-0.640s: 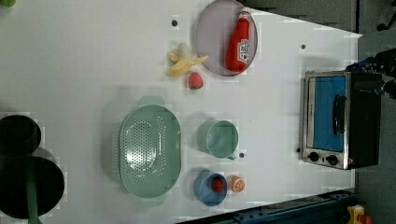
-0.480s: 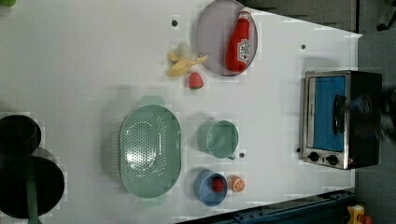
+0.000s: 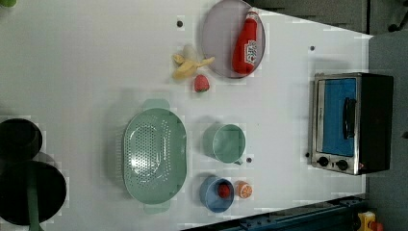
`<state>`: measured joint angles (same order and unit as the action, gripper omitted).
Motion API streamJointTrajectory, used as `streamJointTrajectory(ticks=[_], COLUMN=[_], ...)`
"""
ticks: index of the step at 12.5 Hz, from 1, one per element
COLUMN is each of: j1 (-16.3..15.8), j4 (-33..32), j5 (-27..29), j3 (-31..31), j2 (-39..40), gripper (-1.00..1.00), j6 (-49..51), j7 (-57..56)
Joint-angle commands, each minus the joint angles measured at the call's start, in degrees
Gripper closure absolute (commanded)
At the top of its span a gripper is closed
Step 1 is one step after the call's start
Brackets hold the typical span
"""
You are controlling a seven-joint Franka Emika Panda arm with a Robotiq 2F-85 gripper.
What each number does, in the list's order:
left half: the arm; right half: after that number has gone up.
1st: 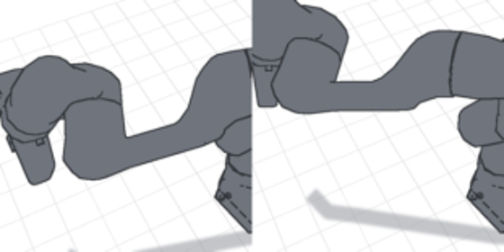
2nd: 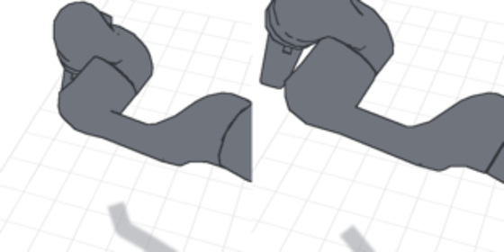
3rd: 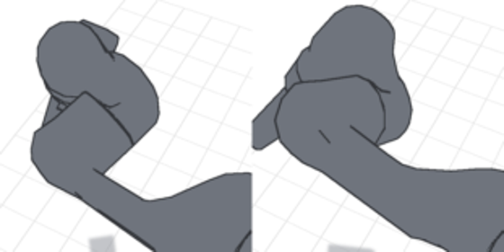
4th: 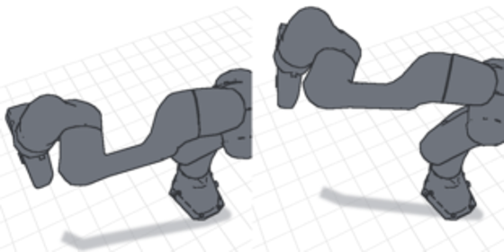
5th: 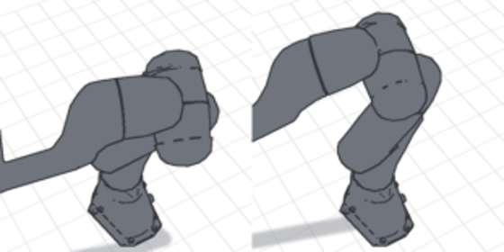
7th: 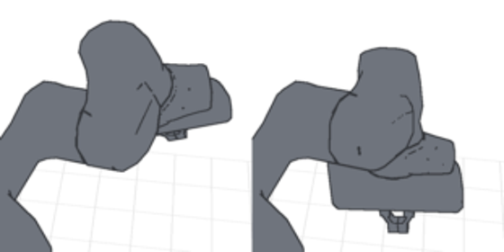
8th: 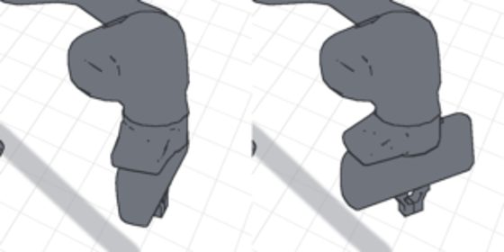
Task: Flap open oven.
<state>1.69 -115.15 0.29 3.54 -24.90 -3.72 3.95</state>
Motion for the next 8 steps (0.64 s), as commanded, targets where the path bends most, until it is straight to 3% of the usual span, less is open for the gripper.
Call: streamJointTrajectory(ticks=[1,4,5,8], j1=[-0.2,0.0,0.2,0.6], j4=[-0.9,-1.3,-1.8,-3.0], j5=[0.3,0.3,0.2,0.0], j3=[-0.7,-0.2,0.2,1.6], j2=[3.3,3.6,3.7,5.1], gripper=[-0.14,0.56,0.65,0.65], j6=[0.2,0.1,0.1,-1.3], j7=[3.0,2.9,2.9,1.8])
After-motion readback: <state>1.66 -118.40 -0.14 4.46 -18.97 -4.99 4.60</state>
